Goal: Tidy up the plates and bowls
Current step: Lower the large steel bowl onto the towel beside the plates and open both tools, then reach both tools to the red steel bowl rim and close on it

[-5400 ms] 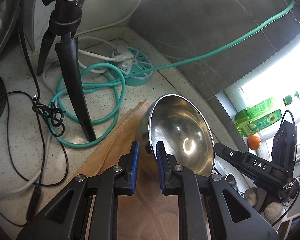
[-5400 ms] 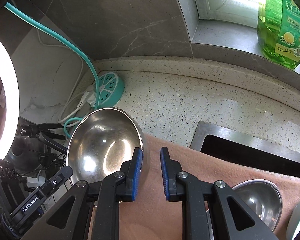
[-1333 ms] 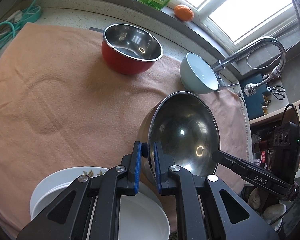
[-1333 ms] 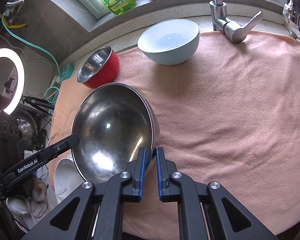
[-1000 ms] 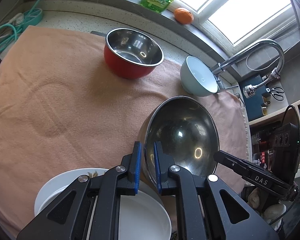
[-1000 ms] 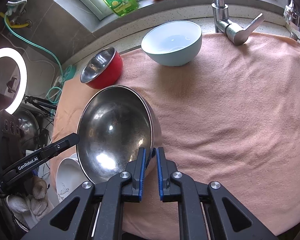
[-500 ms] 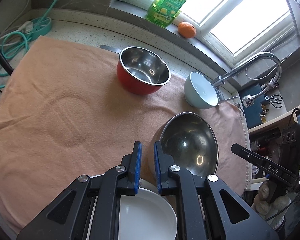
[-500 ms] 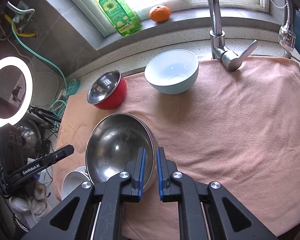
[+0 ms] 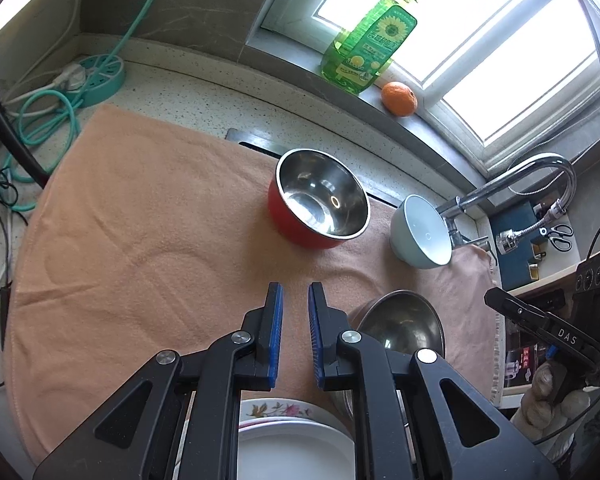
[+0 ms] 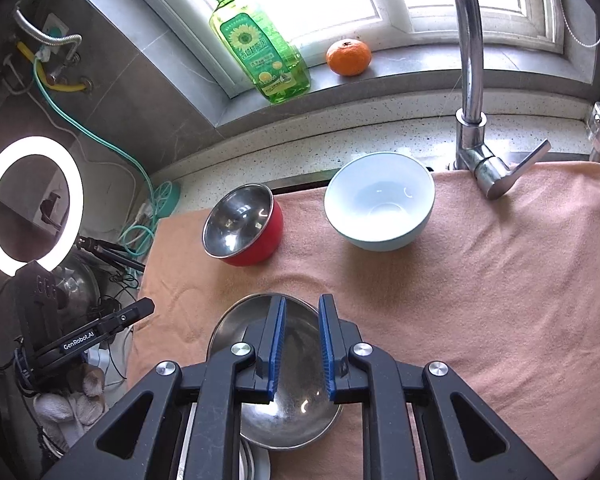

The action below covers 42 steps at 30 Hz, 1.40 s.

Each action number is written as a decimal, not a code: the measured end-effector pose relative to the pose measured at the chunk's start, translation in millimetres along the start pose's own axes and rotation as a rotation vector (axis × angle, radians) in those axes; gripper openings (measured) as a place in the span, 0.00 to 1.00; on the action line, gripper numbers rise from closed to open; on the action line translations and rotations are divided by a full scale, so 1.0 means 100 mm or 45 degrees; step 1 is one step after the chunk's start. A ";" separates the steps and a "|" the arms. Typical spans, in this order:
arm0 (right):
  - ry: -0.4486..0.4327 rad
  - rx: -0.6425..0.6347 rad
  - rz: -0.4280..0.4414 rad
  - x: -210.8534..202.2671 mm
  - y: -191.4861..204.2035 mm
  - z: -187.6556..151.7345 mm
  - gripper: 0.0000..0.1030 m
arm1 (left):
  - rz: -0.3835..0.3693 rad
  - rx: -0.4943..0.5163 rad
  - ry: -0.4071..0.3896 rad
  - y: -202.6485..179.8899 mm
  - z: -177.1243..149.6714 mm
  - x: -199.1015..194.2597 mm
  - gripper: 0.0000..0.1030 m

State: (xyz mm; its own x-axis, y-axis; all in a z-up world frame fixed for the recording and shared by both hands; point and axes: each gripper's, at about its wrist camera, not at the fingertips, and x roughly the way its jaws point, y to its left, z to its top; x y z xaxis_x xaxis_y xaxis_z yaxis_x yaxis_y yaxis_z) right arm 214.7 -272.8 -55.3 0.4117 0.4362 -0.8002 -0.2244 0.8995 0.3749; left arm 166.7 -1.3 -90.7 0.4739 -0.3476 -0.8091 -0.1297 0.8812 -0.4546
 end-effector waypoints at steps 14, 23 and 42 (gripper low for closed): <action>0.113 0.022 0.115 0.56 0.15 0.52 0.15 | 0.028 -0.057 0.034 0.03 0.42 0.34 0.11; 0.198 0.039 0.104 1.07 0.16 0.72 0.15 | 0.072 -0.063 0.051 0.06 0.61 0.56 0.11; 0.276 0.044 0.069 1.61 0.16 0.92 0.15 | 0.070 -0.107 0.102 0.13 0.80 0.89 0.11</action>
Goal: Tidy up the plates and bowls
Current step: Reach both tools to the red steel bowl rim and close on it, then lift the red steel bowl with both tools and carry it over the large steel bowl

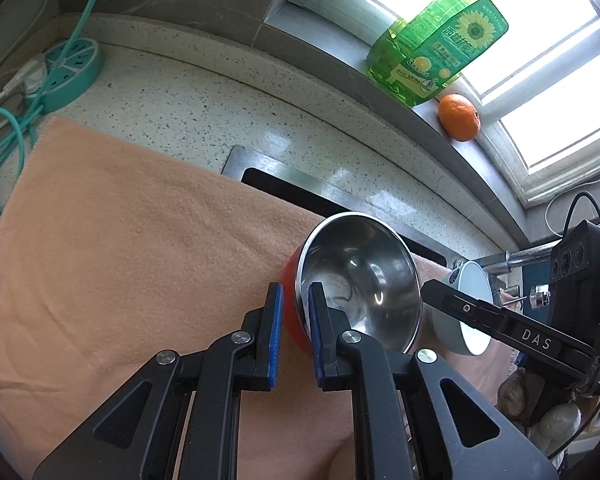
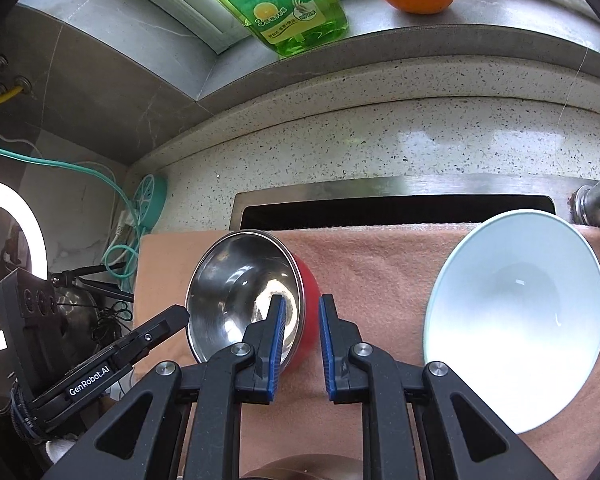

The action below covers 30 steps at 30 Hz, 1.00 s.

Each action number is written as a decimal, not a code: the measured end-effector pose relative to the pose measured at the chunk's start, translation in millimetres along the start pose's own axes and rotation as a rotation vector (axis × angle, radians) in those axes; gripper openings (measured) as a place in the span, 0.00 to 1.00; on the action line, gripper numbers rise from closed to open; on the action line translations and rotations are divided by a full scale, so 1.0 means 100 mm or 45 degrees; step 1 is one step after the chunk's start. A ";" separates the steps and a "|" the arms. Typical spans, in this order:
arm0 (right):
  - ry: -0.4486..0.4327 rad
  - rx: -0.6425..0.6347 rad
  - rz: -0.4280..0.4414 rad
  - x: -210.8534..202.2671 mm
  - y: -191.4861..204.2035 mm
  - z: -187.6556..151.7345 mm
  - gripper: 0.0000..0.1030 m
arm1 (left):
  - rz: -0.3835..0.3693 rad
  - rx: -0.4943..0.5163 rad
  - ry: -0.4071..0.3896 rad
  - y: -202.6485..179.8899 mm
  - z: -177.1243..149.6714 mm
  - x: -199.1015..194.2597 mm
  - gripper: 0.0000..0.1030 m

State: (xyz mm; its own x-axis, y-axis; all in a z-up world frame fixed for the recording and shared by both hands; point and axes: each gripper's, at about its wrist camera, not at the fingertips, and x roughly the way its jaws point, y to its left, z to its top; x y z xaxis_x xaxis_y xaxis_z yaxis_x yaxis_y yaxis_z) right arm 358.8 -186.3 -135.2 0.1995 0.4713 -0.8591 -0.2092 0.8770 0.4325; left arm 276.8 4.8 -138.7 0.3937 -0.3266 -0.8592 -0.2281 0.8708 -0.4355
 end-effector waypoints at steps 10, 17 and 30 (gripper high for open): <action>0.032 -0.001 0.009 0.09 0.02 0.01 0.15 | 0.011 0.019 0.003 -0.03 0.00 0.07 0.11; 0.043 0.009 0.022 0.13 0.00 0.02 0.10 | 0.034 0.036 -0.022 -0.04 0.01 0.07 0.06; 0.030 -0.018 -0.006 0.10 0.05 -0.01 0.06 | 0.014 0.022 -0.021 -0.03 -0.01 0.06 0.05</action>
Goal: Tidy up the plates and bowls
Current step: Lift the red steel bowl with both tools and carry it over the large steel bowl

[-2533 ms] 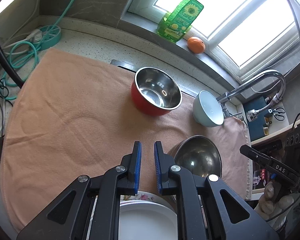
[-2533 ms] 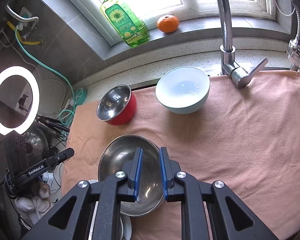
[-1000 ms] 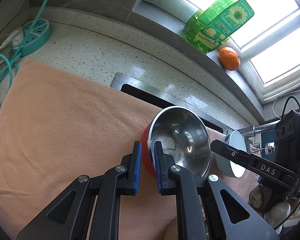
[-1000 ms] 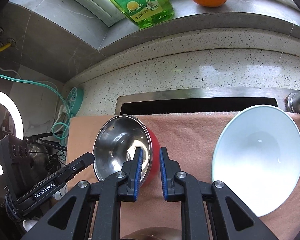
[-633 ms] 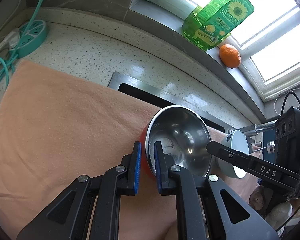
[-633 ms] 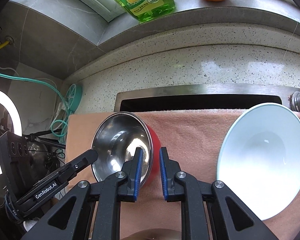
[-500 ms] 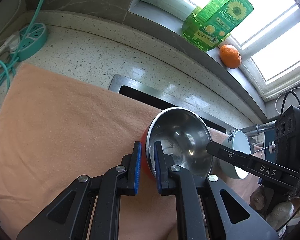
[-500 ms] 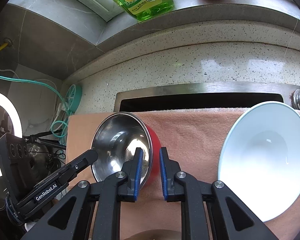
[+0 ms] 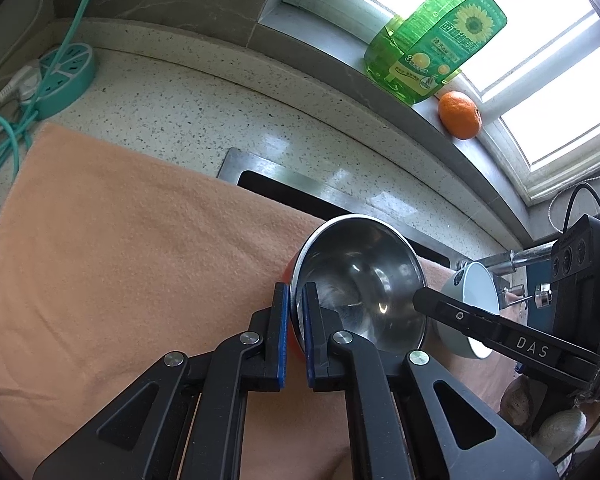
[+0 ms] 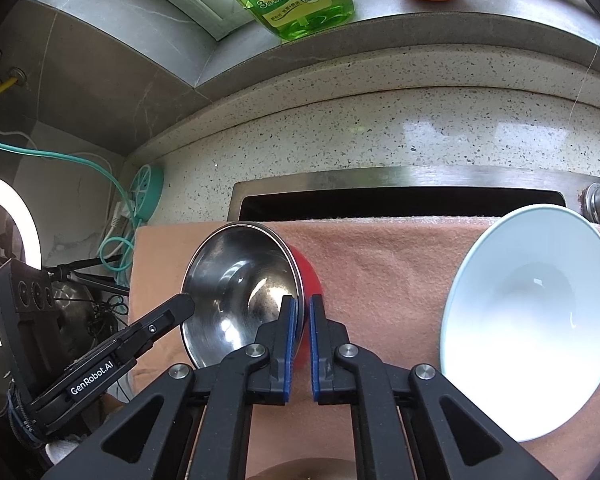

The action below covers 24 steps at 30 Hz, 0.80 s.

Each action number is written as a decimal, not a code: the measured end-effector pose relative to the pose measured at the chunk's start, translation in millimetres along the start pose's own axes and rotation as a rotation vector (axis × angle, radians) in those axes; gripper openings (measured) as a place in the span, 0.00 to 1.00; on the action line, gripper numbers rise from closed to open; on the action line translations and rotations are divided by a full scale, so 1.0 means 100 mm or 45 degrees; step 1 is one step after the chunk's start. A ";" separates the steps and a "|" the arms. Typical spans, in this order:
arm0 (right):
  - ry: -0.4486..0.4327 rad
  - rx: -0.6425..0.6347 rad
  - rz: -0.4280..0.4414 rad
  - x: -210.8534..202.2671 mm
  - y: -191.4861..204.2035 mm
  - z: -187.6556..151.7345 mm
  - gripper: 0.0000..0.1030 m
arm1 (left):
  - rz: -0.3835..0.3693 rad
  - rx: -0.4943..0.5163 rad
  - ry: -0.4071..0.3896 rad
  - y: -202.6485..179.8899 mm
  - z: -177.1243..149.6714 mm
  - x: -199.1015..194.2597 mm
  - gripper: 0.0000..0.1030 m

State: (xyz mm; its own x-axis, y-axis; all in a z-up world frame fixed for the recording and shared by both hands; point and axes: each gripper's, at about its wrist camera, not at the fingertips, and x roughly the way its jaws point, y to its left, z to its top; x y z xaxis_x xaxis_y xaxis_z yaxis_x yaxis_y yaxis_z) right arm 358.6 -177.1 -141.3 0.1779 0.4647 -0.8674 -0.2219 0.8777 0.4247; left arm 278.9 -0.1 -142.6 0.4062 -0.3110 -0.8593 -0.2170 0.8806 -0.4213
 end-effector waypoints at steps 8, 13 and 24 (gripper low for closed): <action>-0.026 -0.024 0.010 -0.20 0.08 -0.07 0.06 | -0.034 0.002 -0.027 -0.03 -0.04 -0.17 0.05; -0.051 -0.032 0.022 -0.36 0.13 -0.13 0.06 | -0.051 0.021 -0.051 -0.08 -0.09 -0.31 0.05; -0.115 -0.050 0.041 -0.79 0.25 -0.36 0.06 | -0.106 0.073 -0.097 -0.23 -0.27 -0.66 0.05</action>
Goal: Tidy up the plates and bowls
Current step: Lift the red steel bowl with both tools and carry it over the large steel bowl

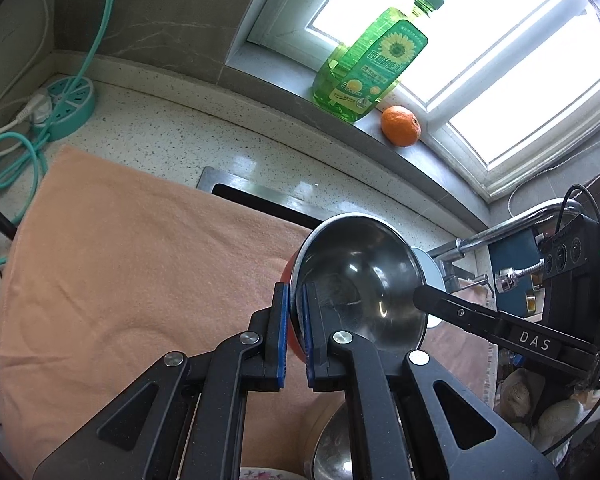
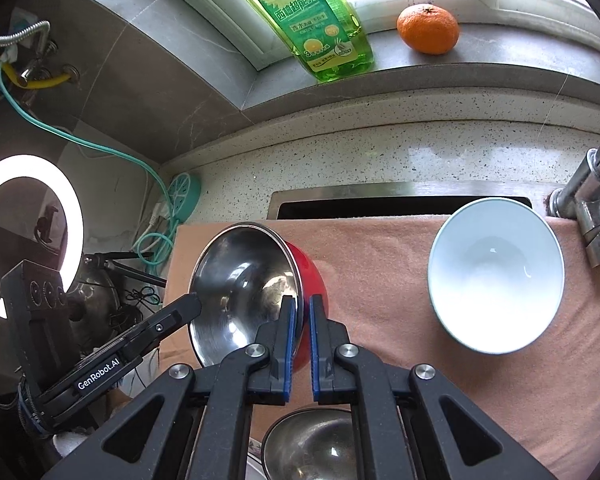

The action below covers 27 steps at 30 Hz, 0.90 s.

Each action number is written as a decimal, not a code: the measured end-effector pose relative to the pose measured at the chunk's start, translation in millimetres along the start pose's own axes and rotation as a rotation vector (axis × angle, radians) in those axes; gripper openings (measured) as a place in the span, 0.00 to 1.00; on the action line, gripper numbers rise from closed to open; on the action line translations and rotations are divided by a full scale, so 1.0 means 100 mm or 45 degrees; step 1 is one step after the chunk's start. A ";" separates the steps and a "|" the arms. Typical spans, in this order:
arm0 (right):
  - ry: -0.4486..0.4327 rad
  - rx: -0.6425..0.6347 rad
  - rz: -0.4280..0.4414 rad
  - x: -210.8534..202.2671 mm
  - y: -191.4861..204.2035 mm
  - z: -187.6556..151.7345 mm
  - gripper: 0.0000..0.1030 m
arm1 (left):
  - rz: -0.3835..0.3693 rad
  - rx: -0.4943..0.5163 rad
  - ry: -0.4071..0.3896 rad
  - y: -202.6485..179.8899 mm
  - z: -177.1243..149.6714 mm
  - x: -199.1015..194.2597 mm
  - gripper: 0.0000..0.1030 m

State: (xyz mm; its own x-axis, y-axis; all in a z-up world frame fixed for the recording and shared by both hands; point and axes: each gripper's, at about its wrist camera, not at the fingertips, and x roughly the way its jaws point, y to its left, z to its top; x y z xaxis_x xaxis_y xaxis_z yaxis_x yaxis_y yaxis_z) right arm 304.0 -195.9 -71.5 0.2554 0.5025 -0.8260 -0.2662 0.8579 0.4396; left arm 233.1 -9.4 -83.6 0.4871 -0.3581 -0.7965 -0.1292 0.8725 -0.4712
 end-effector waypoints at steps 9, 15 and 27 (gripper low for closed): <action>-0.042 0.005 0.013 -0.31 0.02 -0.26 0.06 | -0.055 0.022 0.005 -0.12 -0.20 -0.19 0.05; -0.057 0.025 0.017 -0.47 -0.03 -0.50 0.06 | -0.078 0.055 0.021 -0.20 -0.39 -0.28 0.05; -0.070 0.050 -0.017 -0.68 -0.19 -0.95 0.06 | -0.104 0.116 0.079 -0.37 -0.73 -0.28 0.05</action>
State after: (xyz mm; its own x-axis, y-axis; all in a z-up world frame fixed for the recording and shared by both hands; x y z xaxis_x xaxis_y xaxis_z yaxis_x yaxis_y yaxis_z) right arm 203.4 -257.1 -57.4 0.3099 0.4954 -0.8115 -0.2259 0.8674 0.4433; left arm 161.2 -55.6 -71.6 0.4382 -0.4463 -0.7802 -0.0110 0.8653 -0.5011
